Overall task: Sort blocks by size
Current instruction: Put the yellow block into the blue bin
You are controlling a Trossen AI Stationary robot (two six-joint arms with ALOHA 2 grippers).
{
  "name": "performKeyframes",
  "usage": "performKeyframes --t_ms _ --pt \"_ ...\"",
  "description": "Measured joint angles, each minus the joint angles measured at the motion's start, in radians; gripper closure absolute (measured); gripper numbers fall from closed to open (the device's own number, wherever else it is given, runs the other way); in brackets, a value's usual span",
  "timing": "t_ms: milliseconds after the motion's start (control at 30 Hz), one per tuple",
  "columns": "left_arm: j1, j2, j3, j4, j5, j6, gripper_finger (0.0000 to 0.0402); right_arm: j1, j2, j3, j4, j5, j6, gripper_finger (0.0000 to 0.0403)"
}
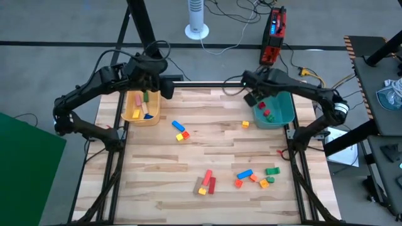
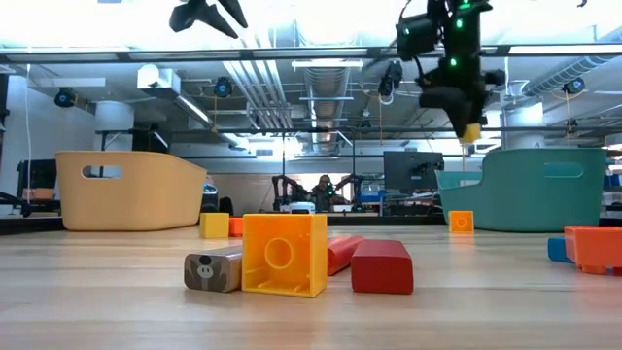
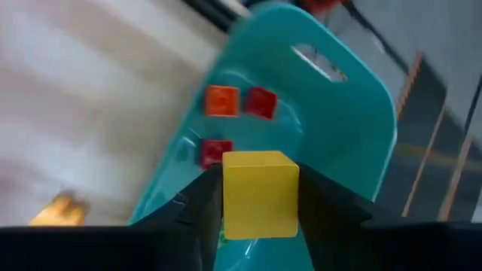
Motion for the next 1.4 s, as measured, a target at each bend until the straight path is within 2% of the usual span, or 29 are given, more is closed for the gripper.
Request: performKeyframes --t_ms 100,333,600,767,900,1067,1167,1400 --pt "-0.031 0.0 0.0 -0.001 0.0 -0.038 0.0281 -0.062 0.001 -0.007 0.0 -0.009 0.058 0.0232" --pt "-0.14 0.016 -0.005 -0.027 0.0 -0.121 0.0281 -0.106 -0.016 0.002 -0.009 -0.042 0.028 0.0172" --pt "-0.34 0.072 -0.007 -0.131 0.0 -0.241 0.0281 -0.054 -0.17 0.0 0.138 -0.232 0.014 0.014" --pt "-0.419 0.144 -0.008 -0.133 0.0 -0.289 0.0281 -0.003 -0.279 -0.002 0.298 -0.345 0.008 0.0143" --pt "-0.444 0.213 -0.009 -0.197 0.002 -0.354 0.0281 0.043 -0.335 0.001 0.385 -0.449 0.058 0.0156" --pt "-0.437 0.31 -0.012 -0.328 0.029 -0.398 0.0262 0.095 -0.354 -0.005 0.346 -0.449 0.069 0.0177" --pt "-0.43 0.369 -0.012 -0.347 0.054 -0.404 0.0238 0.106 -0.35 -0.017 0.349 -0.439 0.049 0.0186" --pt "-0.402 0.503 -0.013 -0.347 0.158 -0.259 0.0184 0.108 -0.293 -0.026 0.354 -0.411 0.044 0.0181"
